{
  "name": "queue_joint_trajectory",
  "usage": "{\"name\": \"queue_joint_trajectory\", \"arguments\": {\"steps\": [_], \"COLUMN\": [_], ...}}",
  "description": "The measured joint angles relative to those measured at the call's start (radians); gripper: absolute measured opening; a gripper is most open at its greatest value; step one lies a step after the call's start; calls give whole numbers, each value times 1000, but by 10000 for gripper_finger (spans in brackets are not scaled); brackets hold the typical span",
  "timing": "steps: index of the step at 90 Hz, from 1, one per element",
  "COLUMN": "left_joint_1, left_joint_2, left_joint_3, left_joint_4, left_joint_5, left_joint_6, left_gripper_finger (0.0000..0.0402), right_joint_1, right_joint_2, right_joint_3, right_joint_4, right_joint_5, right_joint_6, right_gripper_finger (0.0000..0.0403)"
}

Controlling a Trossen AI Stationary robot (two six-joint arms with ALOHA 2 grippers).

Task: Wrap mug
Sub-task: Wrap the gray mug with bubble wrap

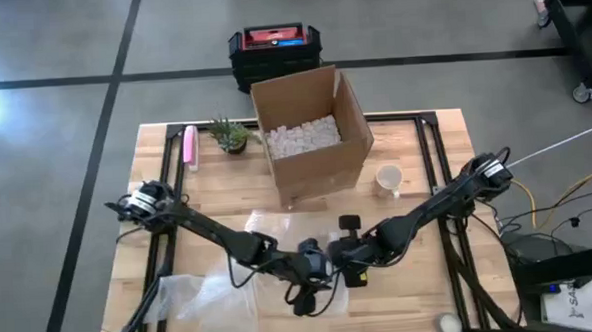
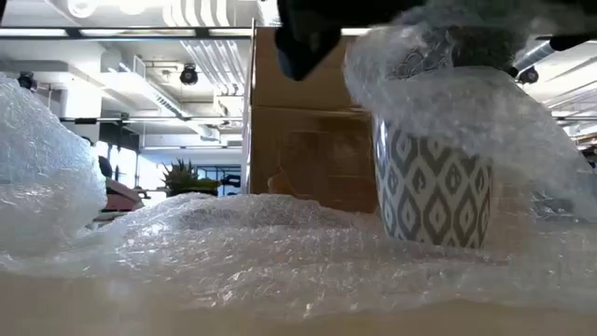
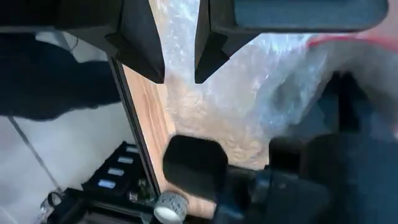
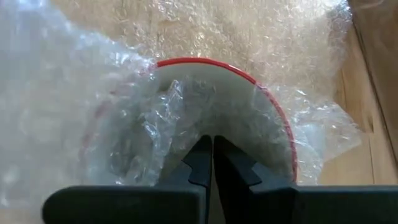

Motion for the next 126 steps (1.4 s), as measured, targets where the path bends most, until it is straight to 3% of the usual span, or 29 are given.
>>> {"name": "queue_joint_trajectory", "arguments": {"steps": [15, 30, 68, 84, 126], "left_joint_1": [44, 99, 108, 109, 108], "left_joint_2": [-11, 11, 51, 54, 54], "left_joint_3": [1, -1, 3, -2, 0], "left_joint_4": [-39, -78, -47, -74, -48], "left_joint_5": [-104, -72, -57, -47, -39], "left_joint_6": [10, 10, 35, 38, 68], "left_gripper_finger": [75, 75, 75, 74, 74], "right_joint_1": [0, 4, 9, 11, 63], "right_joint_2": [0, -1, -36, -52, -119], "right_joint_3": [0, 23, 167, 171, 193], "right_joint_4": [2, -7, -281, -345, -313], "right_joint_5": [1, -7, -104, -64, -105], "right_joint_6": [0, 0, 18, 4, -13], "right_gripper_finger": [2, 2, 2, 2, 2]}}
